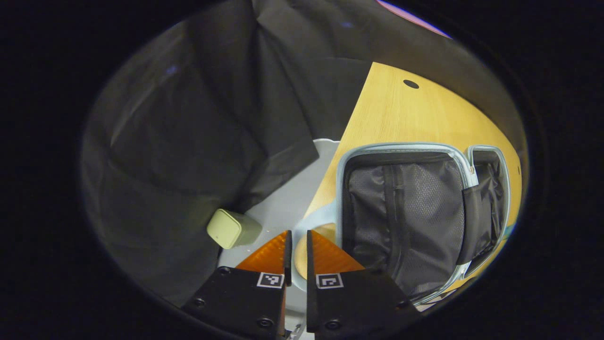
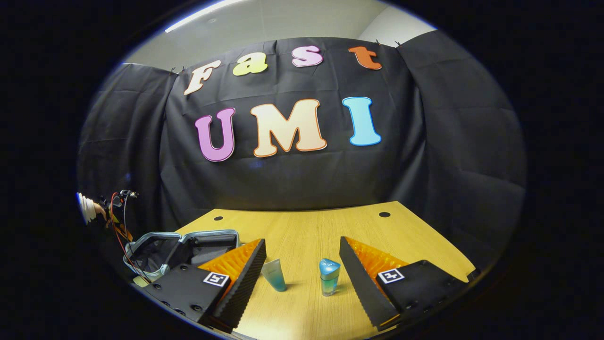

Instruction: First open the suitcase, pack the skin care products into it, and then close the suitcase.

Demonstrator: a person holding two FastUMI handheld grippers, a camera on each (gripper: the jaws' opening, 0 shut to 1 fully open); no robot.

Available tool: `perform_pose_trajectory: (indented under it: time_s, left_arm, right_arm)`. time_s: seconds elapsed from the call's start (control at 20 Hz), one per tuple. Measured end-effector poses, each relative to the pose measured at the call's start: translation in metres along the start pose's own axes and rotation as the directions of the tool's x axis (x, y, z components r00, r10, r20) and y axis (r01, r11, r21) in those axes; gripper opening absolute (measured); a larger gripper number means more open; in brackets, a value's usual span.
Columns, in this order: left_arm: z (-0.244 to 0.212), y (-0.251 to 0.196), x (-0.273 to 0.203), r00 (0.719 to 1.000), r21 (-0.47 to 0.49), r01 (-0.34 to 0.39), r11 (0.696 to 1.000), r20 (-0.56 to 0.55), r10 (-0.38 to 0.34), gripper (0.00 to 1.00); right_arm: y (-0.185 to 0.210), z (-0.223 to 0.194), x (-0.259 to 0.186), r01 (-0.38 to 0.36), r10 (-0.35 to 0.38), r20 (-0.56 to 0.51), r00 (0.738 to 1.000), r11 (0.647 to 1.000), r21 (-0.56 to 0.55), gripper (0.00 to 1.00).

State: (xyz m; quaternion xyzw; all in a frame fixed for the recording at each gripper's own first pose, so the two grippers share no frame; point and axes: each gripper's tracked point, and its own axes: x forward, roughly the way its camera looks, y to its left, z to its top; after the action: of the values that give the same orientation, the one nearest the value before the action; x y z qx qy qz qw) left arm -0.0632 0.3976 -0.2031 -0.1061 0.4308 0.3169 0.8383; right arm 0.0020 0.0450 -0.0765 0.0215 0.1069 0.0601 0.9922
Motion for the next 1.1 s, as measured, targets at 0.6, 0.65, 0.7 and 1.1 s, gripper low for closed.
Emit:
perform_pose_trajectory:
  time_s: [0.6, 0.65, 0.7, 1.1]
  left_arm:
    - [0.013, -0.181, -0.119, 0.950, 0.308, 0.077, 0.948, 0.266, -0.163, 0.96]
    - [0.005, -0.209, -0.130, 0.942, 0.336, 0.110, 0.936, 0.266, -0.206, 0.96]
    - [-0.003, -0.235, -0.140, 0.931, 0.364, 0.138, 0.921, 0.269, -0.245, 0.96]
    - [-0.090, -0.437, -0.209, 0.844, 0.466, 0.362, 0.807, 0.203, -0.496, 0.96]
  right_arm:
    - [-0.019, -0.034, 0.025, -0.077, 0.077, -0.104, 0.992, 0.997, 0.006, 0.98]
    - [-0.022, -0.035, 0.027, -0.087, 0.087, -0.109, 0.990, 0.996, 0.005, 0.98]
    - [-0.025, -0.038, 0.030, -0.097, 0.096, -0.119, 0.988, 0.995, 0.002, 0.98]
    - [-0.037, -0.048, 0.041, -0.221, 0.214, -0.205, 0.955, 0.975, -0.012, 0.98]
